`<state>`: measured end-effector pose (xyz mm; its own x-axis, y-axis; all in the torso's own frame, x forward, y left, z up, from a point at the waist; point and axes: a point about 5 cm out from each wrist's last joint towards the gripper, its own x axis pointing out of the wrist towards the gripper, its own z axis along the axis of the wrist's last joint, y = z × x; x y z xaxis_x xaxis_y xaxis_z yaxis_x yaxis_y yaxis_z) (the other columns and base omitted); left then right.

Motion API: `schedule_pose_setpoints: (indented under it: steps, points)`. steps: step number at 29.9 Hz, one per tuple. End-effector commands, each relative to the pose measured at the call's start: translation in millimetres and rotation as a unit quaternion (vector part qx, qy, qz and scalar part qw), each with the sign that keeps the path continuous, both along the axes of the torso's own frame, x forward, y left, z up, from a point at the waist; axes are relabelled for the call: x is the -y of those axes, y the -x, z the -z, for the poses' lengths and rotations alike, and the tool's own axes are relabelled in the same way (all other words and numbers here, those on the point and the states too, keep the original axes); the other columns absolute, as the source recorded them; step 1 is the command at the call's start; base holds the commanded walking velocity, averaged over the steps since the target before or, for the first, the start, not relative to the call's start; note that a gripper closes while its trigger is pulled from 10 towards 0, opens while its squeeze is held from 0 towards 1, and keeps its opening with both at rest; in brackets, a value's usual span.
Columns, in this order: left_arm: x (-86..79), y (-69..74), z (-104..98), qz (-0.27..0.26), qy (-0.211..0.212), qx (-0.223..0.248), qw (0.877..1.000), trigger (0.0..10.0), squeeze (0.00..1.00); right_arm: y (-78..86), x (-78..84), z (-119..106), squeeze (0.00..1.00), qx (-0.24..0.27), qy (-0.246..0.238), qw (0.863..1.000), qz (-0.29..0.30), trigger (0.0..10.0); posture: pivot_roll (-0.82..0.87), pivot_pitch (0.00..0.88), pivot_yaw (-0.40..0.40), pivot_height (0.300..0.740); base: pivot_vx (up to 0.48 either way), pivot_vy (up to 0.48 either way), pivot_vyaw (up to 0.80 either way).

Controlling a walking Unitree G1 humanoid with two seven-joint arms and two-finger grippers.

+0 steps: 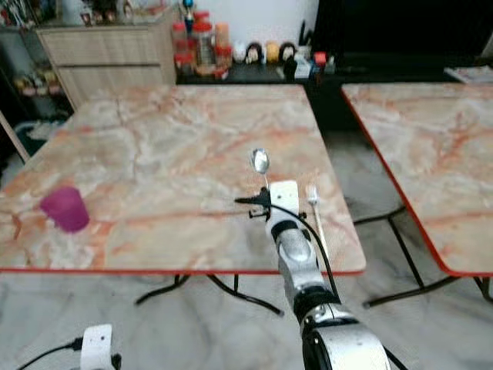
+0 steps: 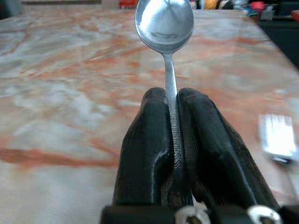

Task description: Setting the table

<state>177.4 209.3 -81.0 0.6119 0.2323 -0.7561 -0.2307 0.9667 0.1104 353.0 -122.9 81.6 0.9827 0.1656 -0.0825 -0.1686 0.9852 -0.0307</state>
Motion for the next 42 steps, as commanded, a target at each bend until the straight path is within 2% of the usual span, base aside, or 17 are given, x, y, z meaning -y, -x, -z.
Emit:
schedule_pose_setpoints:
  steps: [1, 27, 33, 42]
  points:
    - [1.4, 3.1, 2, 0.003, -0.001, -0.006, 1.000, 10.0, 0.00, -5.3, 1.4, -11, 0.00, 0.024, -0.003, 1.000, 0.004, 10.0, 0.01, 0.000, -0.006, 0.709, 0.000, -0.405, 0.00]
    - [1.0, 4.2, 2, 0.011, -0.004, -0.008, 1.000, 10.0, 0.00, -3.0, -2.6, -14, 0.00, 0.047, 0.001, 0.999, -0.011, 10.0, 0.00, 0.000, -0.005, 0.709, 0.000, -0.404, 0.00]
    - [1.6, 5.1, 3, 0.013, -0.004, -0.009, 1.000, 10.0, 0.00, 3.6, -5.1, -4, 0.00, 0.035, 0.002, 0.999, -0.021, 10.0, 0.00, 0.000, -0.006, 0.709, 0.000, -0.401, 0.00]
    - [2.0, 5.4, 3, 0.015, -0.003, -0.009, 1.000, 10.0, 0.00, 25.5, -9.9, 29, 0.00, -0.018, 0.008, 0.999, -0.047, 10.0, 0.00, 0.000, -0.008, 0.709, 0.000, -0.395, 0.00]
